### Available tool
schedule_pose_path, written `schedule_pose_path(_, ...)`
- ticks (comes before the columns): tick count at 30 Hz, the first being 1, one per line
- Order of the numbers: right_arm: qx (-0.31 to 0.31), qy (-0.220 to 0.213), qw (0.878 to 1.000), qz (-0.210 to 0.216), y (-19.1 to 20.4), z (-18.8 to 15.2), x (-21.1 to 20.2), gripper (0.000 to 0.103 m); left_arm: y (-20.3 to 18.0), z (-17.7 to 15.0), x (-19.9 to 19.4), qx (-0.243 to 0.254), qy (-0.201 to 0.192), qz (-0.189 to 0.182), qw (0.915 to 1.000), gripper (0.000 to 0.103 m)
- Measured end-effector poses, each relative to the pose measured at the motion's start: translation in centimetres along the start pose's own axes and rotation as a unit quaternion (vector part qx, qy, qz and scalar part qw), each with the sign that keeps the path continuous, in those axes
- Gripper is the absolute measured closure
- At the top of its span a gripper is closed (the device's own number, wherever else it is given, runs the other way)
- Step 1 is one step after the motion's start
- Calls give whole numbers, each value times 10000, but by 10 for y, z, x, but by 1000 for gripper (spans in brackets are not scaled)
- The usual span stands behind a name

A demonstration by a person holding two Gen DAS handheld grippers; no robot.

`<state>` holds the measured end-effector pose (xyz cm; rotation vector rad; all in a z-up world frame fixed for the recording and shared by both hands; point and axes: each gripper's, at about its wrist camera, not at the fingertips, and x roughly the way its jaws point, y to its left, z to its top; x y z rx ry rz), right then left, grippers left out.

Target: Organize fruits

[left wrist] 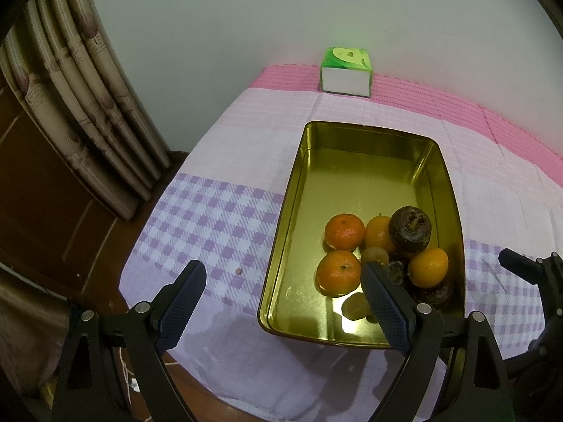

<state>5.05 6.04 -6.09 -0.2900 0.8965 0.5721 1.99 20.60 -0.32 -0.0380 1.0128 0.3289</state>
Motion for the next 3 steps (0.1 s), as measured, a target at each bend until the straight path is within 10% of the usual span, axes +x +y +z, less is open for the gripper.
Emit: schedule_pose_path(3,-1,3,10000,-1,-1,0,0,1,-1,0,1,22,13,-1,10000,12)
